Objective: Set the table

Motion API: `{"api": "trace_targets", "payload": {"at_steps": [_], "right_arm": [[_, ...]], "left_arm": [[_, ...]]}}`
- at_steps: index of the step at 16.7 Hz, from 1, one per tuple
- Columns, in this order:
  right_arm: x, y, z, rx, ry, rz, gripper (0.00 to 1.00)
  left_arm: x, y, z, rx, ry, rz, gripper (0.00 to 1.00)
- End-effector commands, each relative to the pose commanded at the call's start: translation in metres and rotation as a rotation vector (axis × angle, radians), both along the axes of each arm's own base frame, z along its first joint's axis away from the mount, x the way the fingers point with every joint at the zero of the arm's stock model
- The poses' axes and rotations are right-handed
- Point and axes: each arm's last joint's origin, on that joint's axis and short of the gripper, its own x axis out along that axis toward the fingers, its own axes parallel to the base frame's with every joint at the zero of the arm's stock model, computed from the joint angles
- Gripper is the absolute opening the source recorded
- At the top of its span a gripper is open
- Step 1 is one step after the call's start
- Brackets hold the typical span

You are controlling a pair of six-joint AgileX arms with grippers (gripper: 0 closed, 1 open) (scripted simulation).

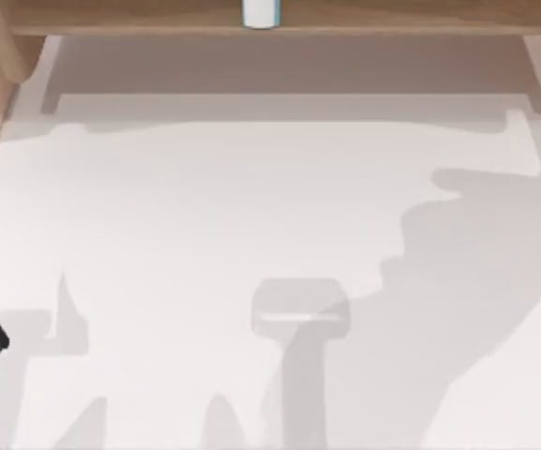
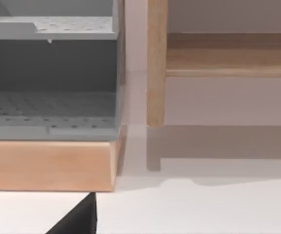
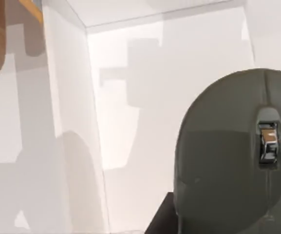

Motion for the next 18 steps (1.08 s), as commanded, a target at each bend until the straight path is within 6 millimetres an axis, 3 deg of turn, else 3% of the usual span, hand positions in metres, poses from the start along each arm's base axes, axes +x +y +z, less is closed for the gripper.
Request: {"api": "trace_targets", "payload": {"at_steps": [3,7,10,14,18], "right_arm": [[-0.021,-0.004,0.001,-0.018,-0.013,0.009,0.0],[-0.053,-0.023,-0.025,-0.042,0.069,0.014,0.0],[-0.081,-0.039,-0.06,-0.048,0.175,0.028,0.0],[-0.108,-0.047,-0.126,-0.026,0.336,0.102,0.0],[-0.136,-0.051,-0.162,-0.047,0.425,0.146,0.0]], "left_arm": [[0.0,0.0,0.0,0.0,0.0,0.0,1.0],[0.0,0.0,0.0,0.0,0.0,0.0,1.0],[0.0,0.0,0.0,0.0,0.0,0.0,1.0],[0.0,0.0,0.0,0.0,0.0,0.0,1.0],[0.0,0.0,0.0,0.0,0.0,0.0,1.0]]}}
